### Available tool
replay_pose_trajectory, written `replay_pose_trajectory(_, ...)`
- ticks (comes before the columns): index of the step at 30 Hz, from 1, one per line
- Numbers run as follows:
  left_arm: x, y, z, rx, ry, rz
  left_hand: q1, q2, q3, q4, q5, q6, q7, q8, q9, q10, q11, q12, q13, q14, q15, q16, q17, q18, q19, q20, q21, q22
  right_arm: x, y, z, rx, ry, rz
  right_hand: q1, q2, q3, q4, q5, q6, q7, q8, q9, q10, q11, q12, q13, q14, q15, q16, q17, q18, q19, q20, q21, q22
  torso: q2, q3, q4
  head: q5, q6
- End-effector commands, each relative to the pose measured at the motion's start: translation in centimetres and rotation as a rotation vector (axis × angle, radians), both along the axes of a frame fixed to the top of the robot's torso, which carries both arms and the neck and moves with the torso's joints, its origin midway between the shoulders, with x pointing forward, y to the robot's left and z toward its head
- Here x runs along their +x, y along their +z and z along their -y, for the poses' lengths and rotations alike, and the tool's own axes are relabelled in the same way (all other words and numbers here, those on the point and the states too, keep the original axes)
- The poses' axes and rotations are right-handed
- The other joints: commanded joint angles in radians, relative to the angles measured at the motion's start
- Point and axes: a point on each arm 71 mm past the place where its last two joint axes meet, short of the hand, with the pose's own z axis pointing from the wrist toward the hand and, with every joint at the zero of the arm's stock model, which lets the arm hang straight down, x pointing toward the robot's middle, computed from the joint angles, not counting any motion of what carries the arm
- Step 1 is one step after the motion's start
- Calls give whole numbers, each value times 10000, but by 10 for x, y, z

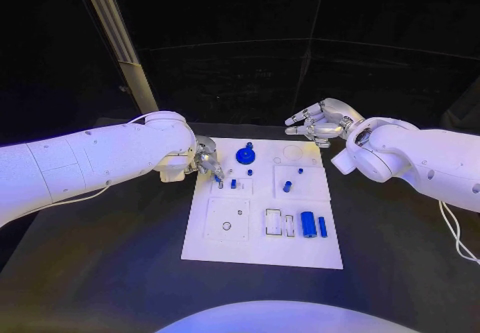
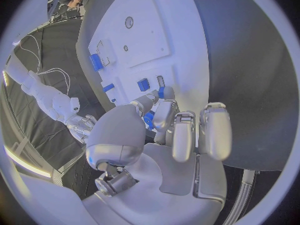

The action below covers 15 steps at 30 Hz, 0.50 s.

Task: Assemble the parts on the task board

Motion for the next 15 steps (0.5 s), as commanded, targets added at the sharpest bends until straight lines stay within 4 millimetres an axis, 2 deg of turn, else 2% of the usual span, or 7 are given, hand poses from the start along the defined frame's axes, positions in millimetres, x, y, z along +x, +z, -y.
replay_pose_trajectory(1,-3,-3,3,198,-496,-634,293,419,1312,-1351,178,-55,-26,66,79,-12,7,20,488,922,87,7,2064,-87,-50,54,-29,674,0,1,-2,21,113,27,-109,25,16,-46,44,-18,-2,-8,10,-9,-2,-47,-10,70,33,-24,-6,149,10,-35,-16,-9,-1,7,15,1,-11)
replay_pose_trajectory(6,-4,-3,8,157,-634,-655,236,423,1340,-1365,279,-69,-27,106,138,-9,8,24,487,924,89,11,2068,-88,-44,58,-26,685,0,1,-2,24,121,29,-109,25,16,-46,44,-18,-2,-8,10,-9,-2,-47,-10,70,33,-24,-6,149,10,-35,-16,-9,-2,2,7,-9,-20)
replay_pose_trajectory(15,-5,-3,10,138,-596,-580,134,422,1397,-1394,521,-89,-34,178,248,-2,1,23,481,928,84,26,2086,-96,-18,59,-4,726,0,1,-2,23,122,27,-109,25,16,-46,44,-18,-2,-8,10,-9,-2,-47,-10,70,33,-24,-6,149,10,-35,-16,-9,-11,3,37,-22,-30)
